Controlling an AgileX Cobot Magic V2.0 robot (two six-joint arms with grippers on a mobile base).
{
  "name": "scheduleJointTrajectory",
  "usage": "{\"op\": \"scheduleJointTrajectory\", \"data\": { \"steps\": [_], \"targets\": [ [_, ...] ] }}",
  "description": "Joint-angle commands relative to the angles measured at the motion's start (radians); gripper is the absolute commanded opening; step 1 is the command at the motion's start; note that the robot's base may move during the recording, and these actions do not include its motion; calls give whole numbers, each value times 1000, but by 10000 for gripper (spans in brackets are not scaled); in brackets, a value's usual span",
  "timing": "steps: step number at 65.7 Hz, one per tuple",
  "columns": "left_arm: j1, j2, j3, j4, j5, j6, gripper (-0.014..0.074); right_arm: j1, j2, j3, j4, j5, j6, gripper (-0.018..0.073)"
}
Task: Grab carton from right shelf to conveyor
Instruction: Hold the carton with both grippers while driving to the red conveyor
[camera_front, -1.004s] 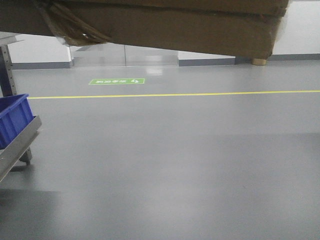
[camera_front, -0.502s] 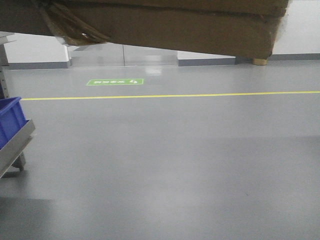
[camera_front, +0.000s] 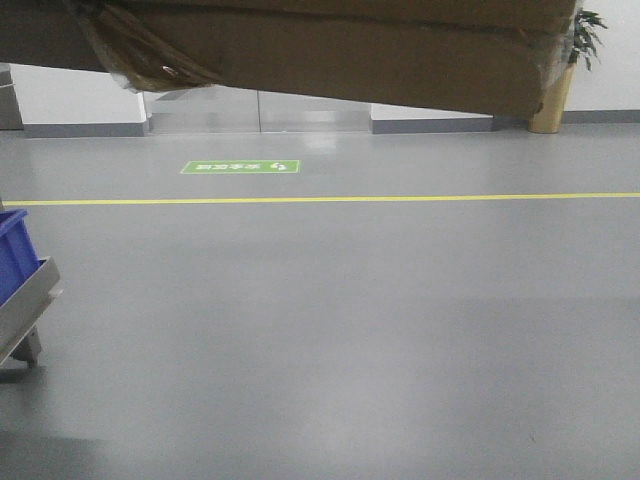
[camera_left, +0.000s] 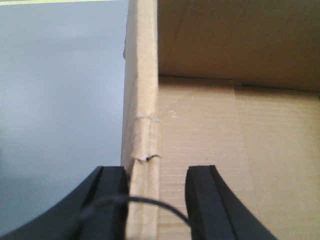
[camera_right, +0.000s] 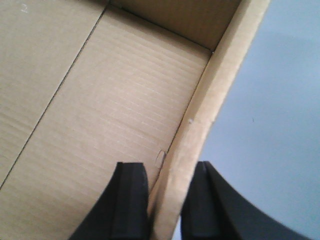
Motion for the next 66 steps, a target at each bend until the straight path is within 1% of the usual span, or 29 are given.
{"op": "scheduleJointTrajectory", "data": {
  "steps": [1,38,44,50,66],
  "targets": [
    [-21,-12,-4,-88,-98,16,-6,12,-9,-6,110,-76,-26,-69],
    [-21,-12,-4,-88,-98,16,-6,12,-7,-6,109,-76,-26,-69],
    [-21,-12,-4,-60,-98,16,-6,12,-5,-6,109,-76,-26,-69],
    [-21,-12,-4,-49,-98,16,-6,12,-5,-6,109,-76,-26,-69],
    [-21,-12,-4,-44,-98,16,-6,12,-5,-6,109,-76,-26,-69]
  ]
}}
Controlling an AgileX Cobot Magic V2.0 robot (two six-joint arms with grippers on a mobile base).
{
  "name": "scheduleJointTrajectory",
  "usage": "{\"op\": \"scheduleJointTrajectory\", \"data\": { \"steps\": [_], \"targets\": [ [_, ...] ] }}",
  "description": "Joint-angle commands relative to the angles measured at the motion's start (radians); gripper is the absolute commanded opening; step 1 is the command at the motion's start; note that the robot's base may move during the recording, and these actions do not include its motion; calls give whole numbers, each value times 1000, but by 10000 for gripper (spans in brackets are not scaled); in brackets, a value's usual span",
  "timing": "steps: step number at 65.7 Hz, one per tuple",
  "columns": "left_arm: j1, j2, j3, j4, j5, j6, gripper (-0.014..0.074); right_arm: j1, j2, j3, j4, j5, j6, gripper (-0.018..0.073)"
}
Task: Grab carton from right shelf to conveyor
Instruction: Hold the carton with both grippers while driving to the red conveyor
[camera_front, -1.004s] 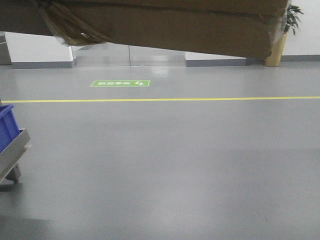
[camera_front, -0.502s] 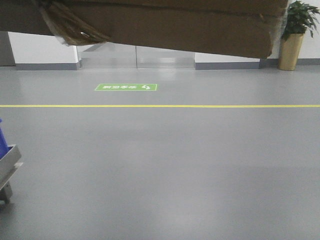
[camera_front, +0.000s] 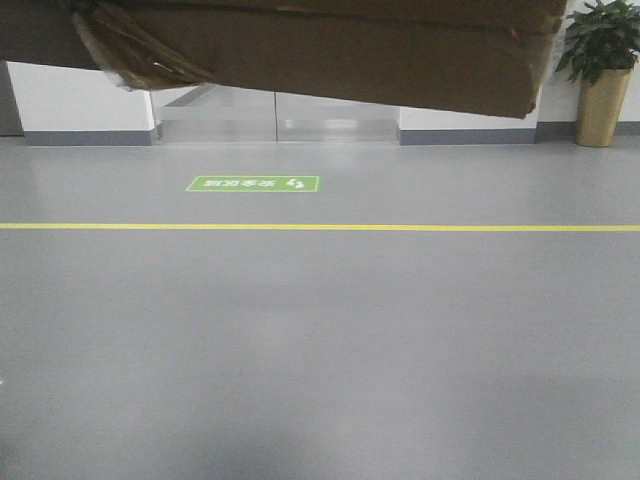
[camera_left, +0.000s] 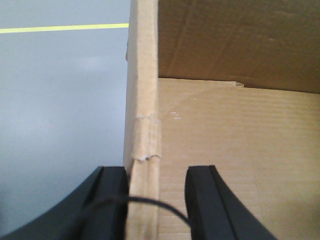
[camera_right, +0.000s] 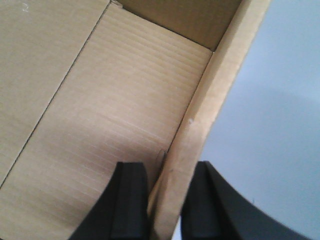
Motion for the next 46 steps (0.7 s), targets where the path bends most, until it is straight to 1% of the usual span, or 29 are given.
{"op": "scheduleJointTrajectory", "data": {
  "steps": [1,18,46],
  "targets": [
    [-21,-12,-4,-65,-96,16,-6,12,-5,-6,103,-74,-24,-69],
    [-21,-12,-4,-65,-96,16,-6,12,-5,-6,103,-76,-24,-69],
    [-19,-12,-4,-59,-96,16,-6,12,-5,-6,103,-272,-24,-69]
  ]
}}
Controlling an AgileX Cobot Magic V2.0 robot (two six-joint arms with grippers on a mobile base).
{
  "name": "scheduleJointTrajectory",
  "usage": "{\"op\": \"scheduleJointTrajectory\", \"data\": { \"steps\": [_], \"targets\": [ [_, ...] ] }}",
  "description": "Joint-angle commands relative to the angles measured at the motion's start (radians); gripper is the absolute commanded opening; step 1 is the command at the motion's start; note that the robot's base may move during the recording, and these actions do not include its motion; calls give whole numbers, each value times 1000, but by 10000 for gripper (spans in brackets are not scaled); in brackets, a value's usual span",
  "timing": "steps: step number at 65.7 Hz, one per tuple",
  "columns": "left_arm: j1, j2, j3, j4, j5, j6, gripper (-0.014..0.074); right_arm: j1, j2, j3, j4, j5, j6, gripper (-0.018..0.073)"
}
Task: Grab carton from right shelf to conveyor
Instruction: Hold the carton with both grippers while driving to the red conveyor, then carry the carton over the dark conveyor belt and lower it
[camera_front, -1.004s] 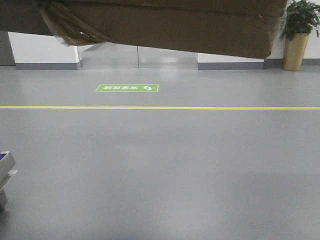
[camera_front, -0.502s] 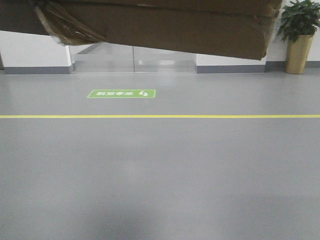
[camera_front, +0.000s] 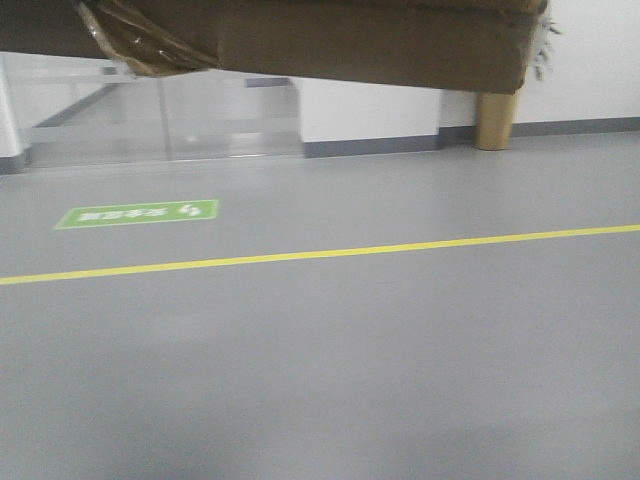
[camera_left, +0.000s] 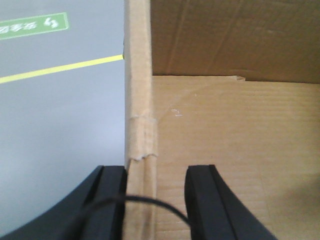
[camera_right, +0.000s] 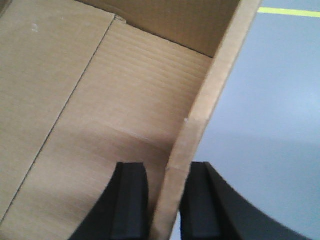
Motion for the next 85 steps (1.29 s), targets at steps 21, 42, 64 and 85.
{"op": "scheduleJointTrajectory", "data": {
  "steps": [21,42,64,85],
  "targets": [
    [-19,-8,-4,-70,-83,16,-6,12,-7,-6,103,-228,-26,-69],
    [-19,-8,-4,-15,-83,16,-6,12,-7,-6,103,-228,-26,-69],
    [-19,-8,-4,-10,-83,16,-6,12,-7,-6,103,-228,-26,-69],
    [-19,-8,-4,-10,-83,16,-6,12,-7,-6,103,-228,-26,-69]
  ]
}}
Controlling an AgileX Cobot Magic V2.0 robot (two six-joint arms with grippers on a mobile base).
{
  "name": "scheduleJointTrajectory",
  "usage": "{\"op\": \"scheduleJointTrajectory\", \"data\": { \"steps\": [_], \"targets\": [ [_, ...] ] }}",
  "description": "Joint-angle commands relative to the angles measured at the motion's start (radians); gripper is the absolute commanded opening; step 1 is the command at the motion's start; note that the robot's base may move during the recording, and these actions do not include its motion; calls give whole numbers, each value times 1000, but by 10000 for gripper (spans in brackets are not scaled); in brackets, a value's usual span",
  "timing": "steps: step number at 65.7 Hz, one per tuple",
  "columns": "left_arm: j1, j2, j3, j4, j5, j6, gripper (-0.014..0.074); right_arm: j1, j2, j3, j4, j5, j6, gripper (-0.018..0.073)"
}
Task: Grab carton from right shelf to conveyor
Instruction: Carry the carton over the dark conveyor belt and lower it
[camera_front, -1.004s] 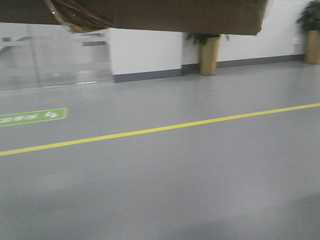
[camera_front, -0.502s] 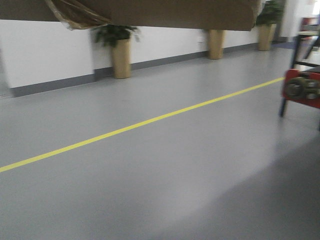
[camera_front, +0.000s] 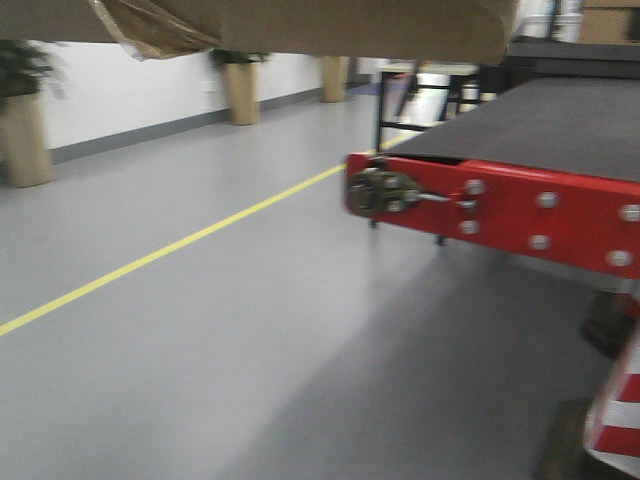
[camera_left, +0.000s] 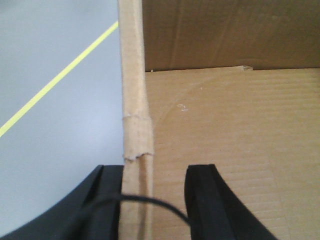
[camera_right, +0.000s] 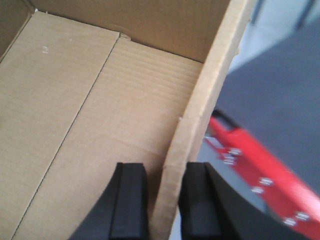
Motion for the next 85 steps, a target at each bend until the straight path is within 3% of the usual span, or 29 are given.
{"op": "scheduleJointTrajectory", "data": {
  "steps": [1,85],
  "targets": [
    [-19,-6,-4,-78,-68,18,-6,14,-11,-7,103,-127,-26,-69],
    [-19,-6,-4,-76,-68,18,-6,14,-11,-7,103,-127,-26,-69]
  ]
}}
